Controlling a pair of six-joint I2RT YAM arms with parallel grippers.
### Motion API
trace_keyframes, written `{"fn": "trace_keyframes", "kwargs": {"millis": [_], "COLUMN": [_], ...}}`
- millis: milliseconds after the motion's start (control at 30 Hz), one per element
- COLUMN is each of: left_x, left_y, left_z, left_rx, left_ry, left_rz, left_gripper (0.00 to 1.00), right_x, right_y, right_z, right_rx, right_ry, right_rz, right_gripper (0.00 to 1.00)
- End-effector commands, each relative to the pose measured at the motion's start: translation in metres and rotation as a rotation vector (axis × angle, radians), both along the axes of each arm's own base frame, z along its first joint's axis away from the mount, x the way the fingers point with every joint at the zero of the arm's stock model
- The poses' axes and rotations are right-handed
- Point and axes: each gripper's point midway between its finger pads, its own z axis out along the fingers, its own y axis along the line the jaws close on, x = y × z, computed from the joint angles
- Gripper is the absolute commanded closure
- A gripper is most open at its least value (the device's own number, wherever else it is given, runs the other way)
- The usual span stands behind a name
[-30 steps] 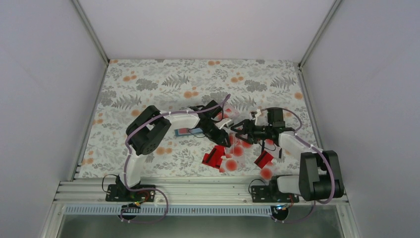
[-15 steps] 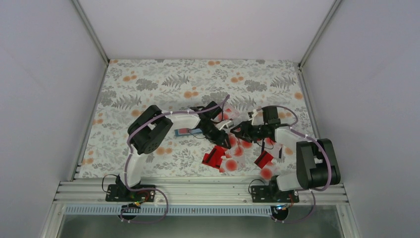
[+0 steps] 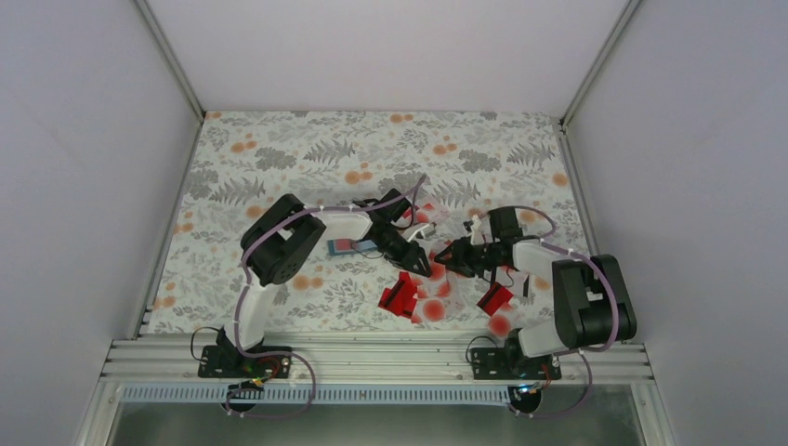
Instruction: Put the credit cards into the card holder
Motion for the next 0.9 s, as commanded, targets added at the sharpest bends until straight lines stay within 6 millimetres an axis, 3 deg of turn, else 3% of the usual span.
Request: {"fn": "trace_keyframes", "kwargs": {"millis": [0, 167, 333, 533, 733, 867], "left_x": [0.009, 0.010, 0.008, 0.001, 0.005, 0.020], "left_y": [0.010, 0.003, -0.001, 0.002, 0.006, 0.011], "left_z": [-0.038, -0.034, -0.030, -0.025, -0.003, 0.023], "left_rx": [0.055, 0.025, 0.003, -0.015, -0.029, -0.033], "left_ry": [-0.023, 0.004, 0.022, 0.040, -0.009, -0.080], "left_rz": [0.024, 0.030, 0.025, 0.033, 0.057, 0.097], "left_gripper": [0.61, 0.62, 0.62, 0.62, 0.61, 0.47], "right_x": [-0.036, -0.052, -0.051, -0.046, -0.049, -0.046], "right_y": [0.009, 0.012, 0.014, 0.012, 0.009, 0.007], "right_z": [-0.011, -0.024, -0.026, -0.028, -0.021, -0.003], "right_rx": [0.017, 0.003, -0.005, -0.024, -0.050, -0.059], "right_ry": [0.105, 0.159, 0.154, 0.162, 0.164, 0.119], "right_rz": [0.079, 0.101, 0.095, 0.066, 0.059, 0.055], "right_gripper": [0.65, 0.67, 0.75, 0.96, 0.96, 0.96]}}
